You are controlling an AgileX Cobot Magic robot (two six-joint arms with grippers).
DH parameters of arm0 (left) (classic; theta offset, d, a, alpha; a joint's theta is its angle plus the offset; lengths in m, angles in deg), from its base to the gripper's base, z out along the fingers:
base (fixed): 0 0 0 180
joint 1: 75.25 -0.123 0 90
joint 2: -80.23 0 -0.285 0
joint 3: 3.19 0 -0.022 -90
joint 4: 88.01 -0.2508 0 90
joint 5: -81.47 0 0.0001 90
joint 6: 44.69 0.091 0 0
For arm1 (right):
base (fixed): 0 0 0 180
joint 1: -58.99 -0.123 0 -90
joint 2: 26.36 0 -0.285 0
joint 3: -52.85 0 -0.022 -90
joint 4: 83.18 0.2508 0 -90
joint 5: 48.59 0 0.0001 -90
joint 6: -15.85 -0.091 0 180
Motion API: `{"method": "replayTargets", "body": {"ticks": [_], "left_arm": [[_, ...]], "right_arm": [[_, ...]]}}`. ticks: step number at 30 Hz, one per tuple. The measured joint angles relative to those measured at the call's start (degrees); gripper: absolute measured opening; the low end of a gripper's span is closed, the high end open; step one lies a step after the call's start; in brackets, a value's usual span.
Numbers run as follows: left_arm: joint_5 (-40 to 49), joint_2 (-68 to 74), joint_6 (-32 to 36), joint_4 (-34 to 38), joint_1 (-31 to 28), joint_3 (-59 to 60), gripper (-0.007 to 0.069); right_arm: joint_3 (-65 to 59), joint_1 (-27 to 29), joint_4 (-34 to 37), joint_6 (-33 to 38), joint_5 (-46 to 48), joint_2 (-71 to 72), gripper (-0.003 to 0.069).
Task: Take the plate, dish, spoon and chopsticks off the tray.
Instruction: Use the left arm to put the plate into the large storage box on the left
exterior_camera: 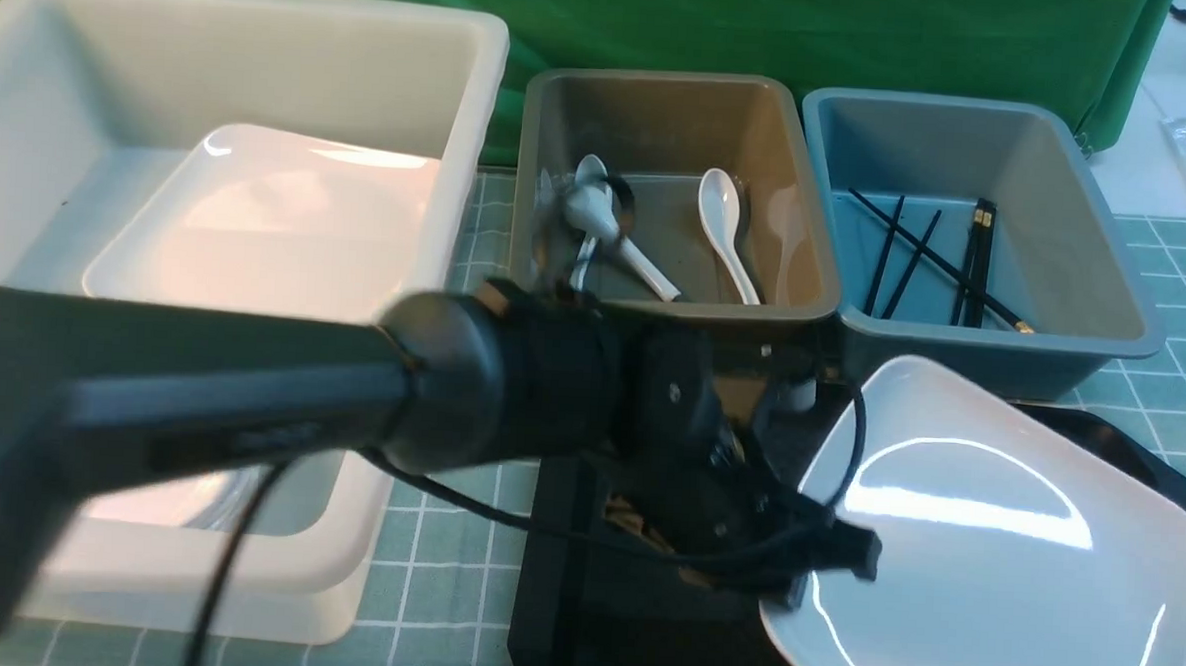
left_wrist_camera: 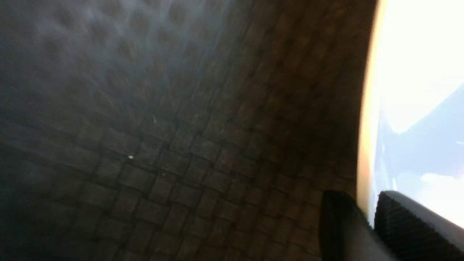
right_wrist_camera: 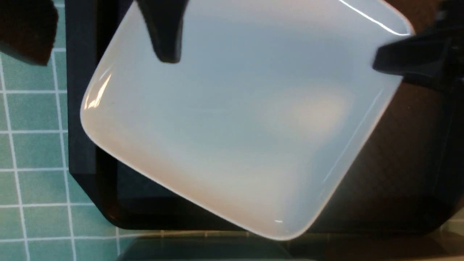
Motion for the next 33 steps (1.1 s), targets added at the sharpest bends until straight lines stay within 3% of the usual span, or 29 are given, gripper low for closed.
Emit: {"method": "replayTargets", "body": {"ticks": [7,16,33], "left_arm": [[4.3,-7.8,2.8,-5.3,-1.9,0.0,0.0033],[12.8,-12.7,2.0,-16.3,-1.9,-2.9,0.0029],[22.1,-14.1,2.4,-25.1,-1.9,-14.0,0.0019]], "right_arm": [[0.0,0.0,0.0,0.0,-0.7,0.0,0.0430],[0.0,0.0,0.0,0.0,-0.8,0.0,0.0430],[0.0,0.0,0.0,0.0,-1.2,0.0,0.0406]]}}
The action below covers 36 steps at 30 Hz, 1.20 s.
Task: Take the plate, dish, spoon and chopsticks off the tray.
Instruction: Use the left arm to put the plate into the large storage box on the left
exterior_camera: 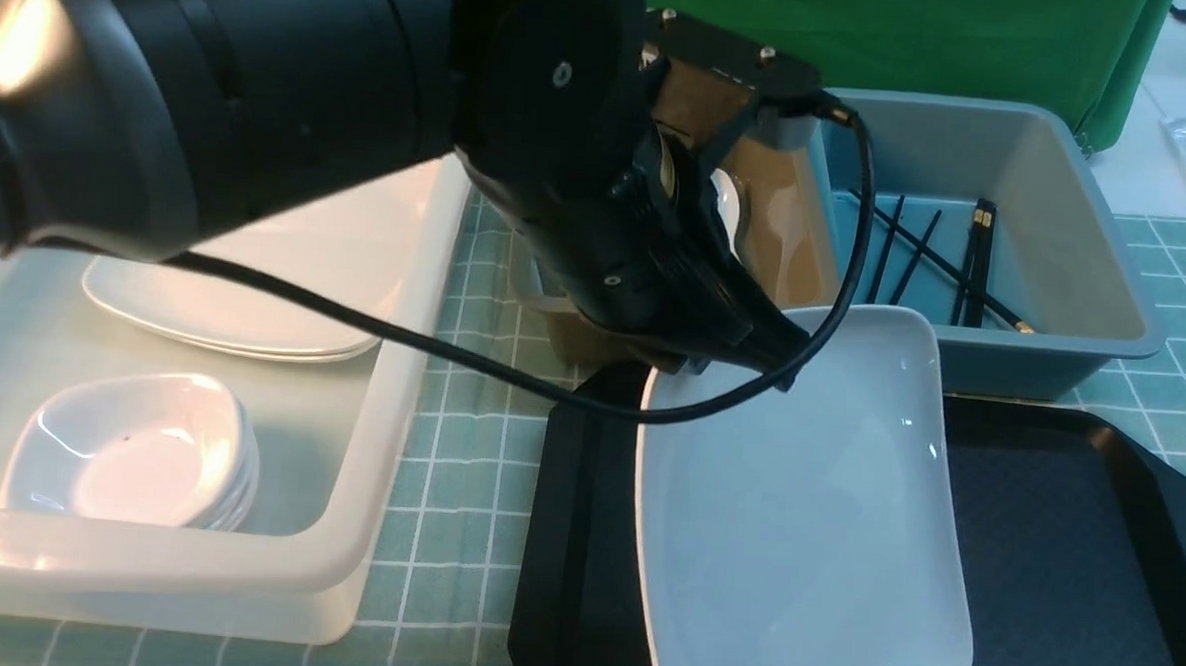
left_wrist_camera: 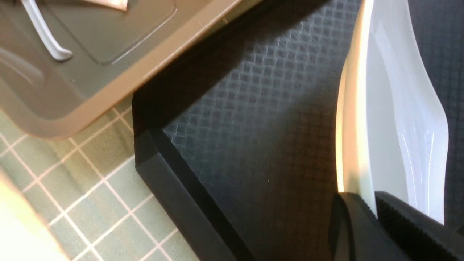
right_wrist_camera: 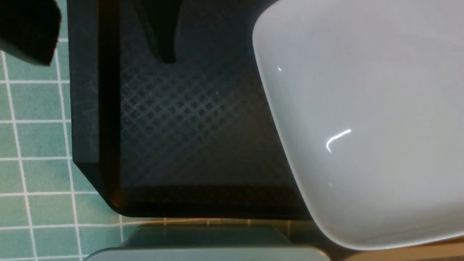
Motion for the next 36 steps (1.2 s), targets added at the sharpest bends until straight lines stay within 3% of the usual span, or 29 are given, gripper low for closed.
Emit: {"method": "replayTargets", "body": {"ticks": [36], "left_arm": [[7.0,0.6,-0.1,-8.0,0.0,-11.9,0.0022]], "right_arm": [[0.0,0.0,0.1,0.0,-1.5,0.0,0.0389]]}}
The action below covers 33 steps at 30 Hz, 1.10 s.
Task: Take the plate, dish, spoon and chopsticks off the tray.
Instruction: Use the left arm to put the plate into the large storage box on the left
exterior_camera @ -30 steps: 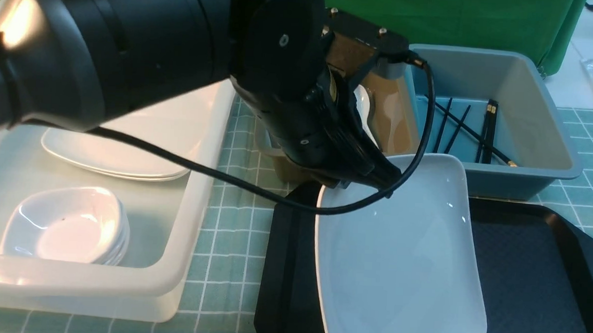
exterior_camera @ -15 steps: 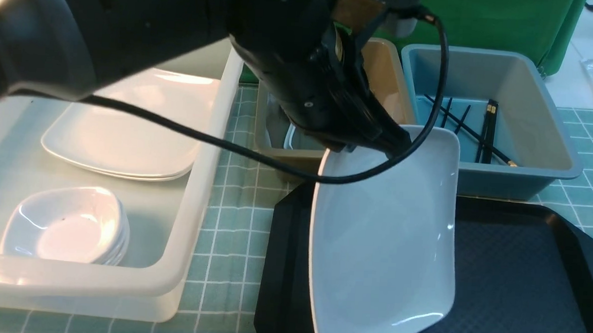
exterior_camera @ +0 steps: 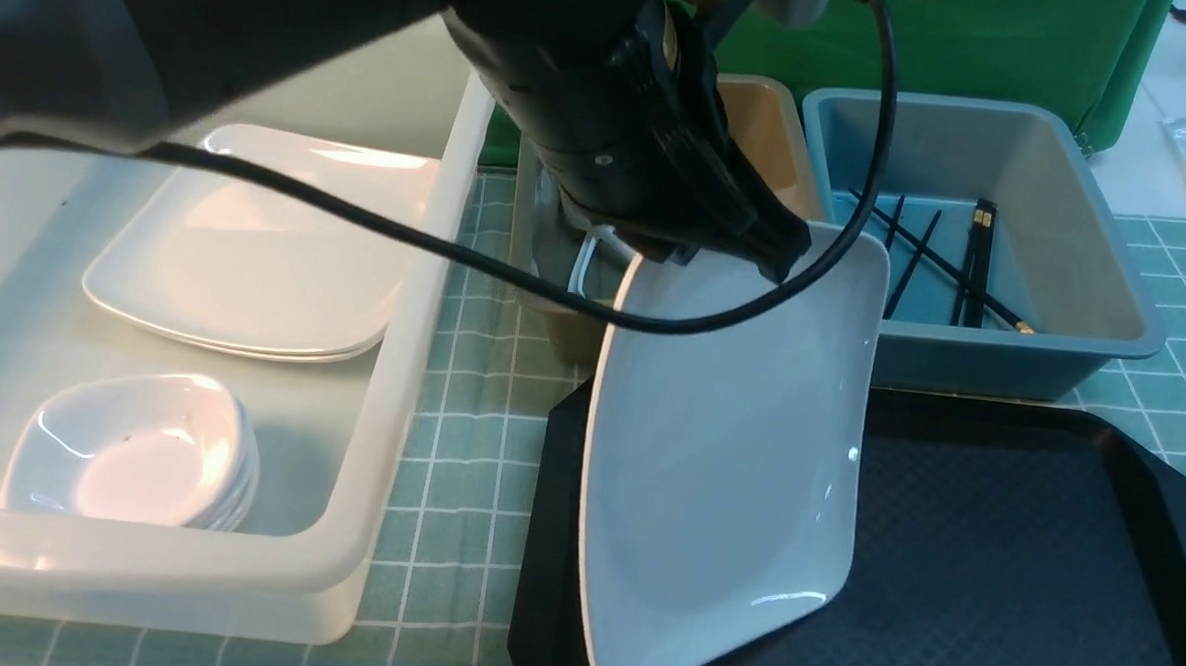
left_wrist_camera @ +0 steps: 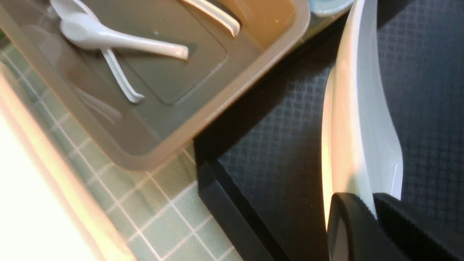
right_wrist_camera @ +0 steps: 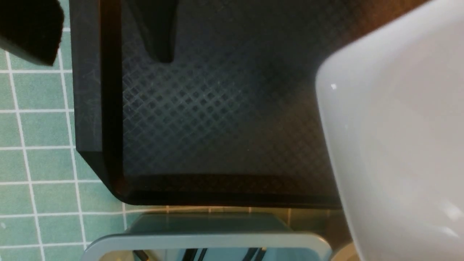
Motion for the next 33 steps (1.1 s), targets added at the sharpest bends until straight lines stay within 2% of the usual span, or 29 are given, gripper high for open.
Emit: {"method": "replayTargets", "body": {"ticks": [23,28,32,33], "left_arm": [[3.0,0.1,-1.1,-8.5,-0.1,-6.3,0.0022],[3.2,0.1,-1.2,-7.4,-3.2,-12.0,0.0022],[3.5,0.1,-0.9,-4.4,-8.2,-16.7,0.0022],[3.7,0.1,-0.5,-2.8,-11.4,-18.6,0.0022]], "right_arm": [[0.0,0.0,0.0,0.0,-0.1,0.0,0.0389],[0.0,0.0,0.0,0.0,-0.2,0.0,0.0389],[0.0,0.0,0.0,0.0,-0.2,0.0,0.0389],[0.0,0.0,0.0,0.0,-0.2,0.0,0.0389]]}}
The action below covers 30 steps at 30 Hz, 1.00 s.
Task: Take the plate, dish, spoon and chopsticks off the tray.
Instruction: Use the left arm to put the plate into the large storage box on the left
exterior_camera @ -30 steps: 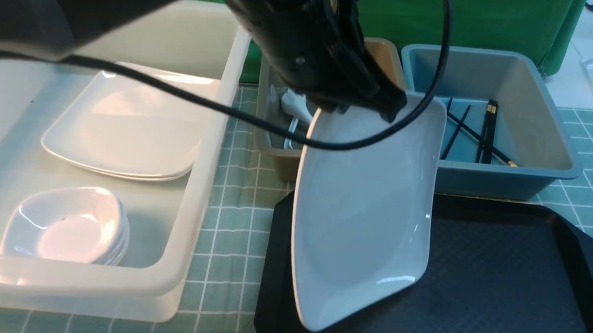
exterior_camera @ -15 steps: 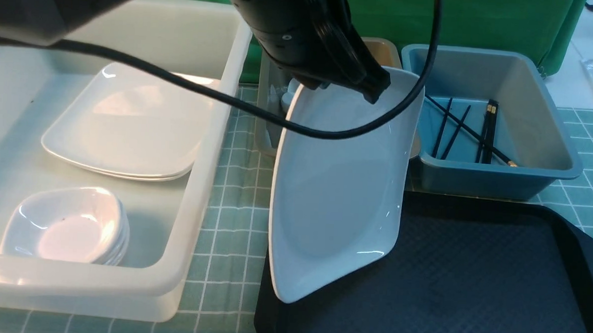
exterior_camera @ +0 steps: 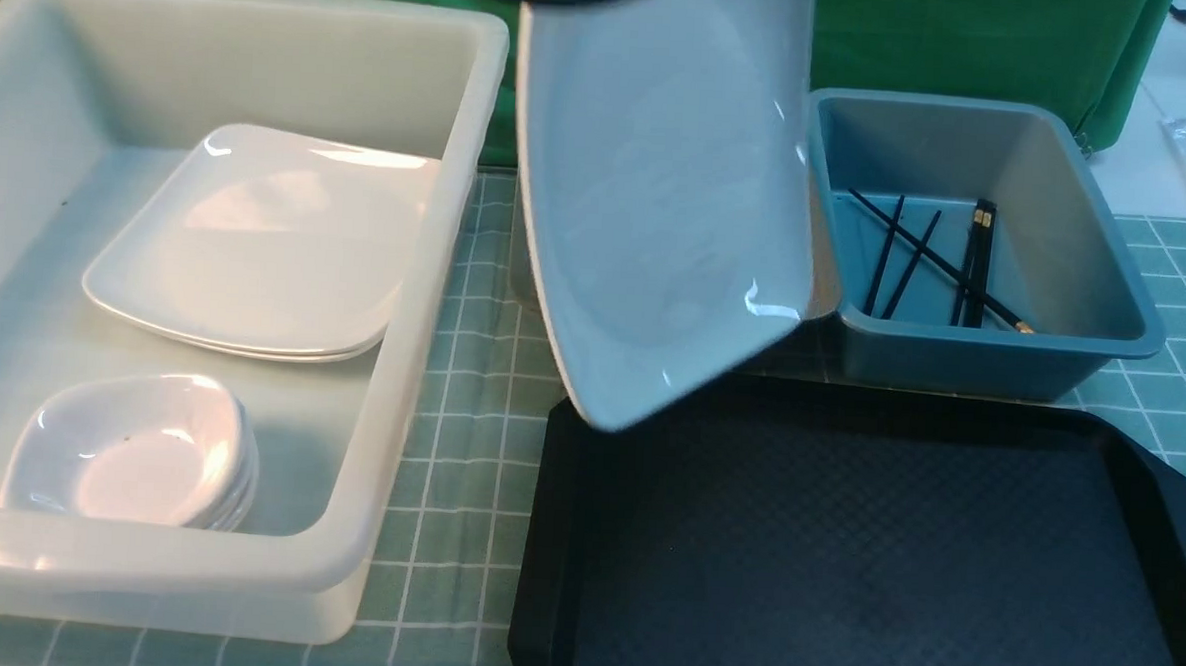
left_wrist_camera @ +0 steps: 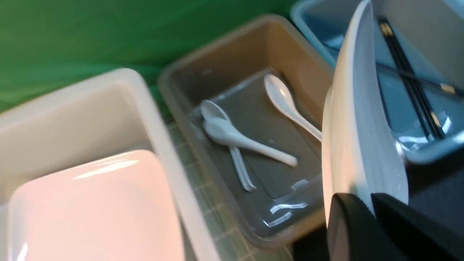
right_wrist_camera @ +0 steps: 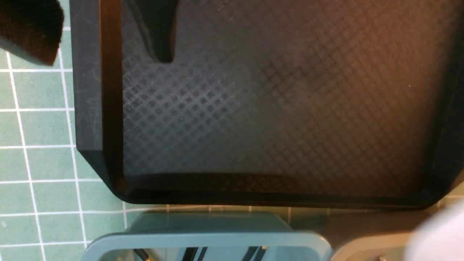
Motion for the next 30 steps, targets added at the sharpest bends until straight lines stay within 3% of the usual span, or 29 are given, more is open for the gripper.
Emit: {"method": "replayTargets", "body": {"ticks": [5,12,19,26,30], "left_arm": [[0.4,0.0,0.8,3.1,-8.6,-4.5,0.0022],[0.1,0.1,2.3,10.5,-27.7,-7.9,0.0022],[0.2,2.6,3.1,17.8,-43.0,-7.9,0.0027],[-1.4,7.6,5.5,27.3,-49.4,-1.3,0.0027],[-8.5,11.2,6.6,30.7,-49.6,7.4,0.0029]], "right_arm": [[0.0,0.0,0.0,0.0,0.0,0.0,0.0389],[0.0,0.0,0.0,0.0,0.0,0.0,0.0389],[0.0,0.0,0.0,0.0,0.0,0.0,0.0388],[0.0,0.0,0.0,0.0,0.0,0.0,0.0387],[0.0,0.0,0.0,-0.2,0.1,0.0,0.0387]]}}
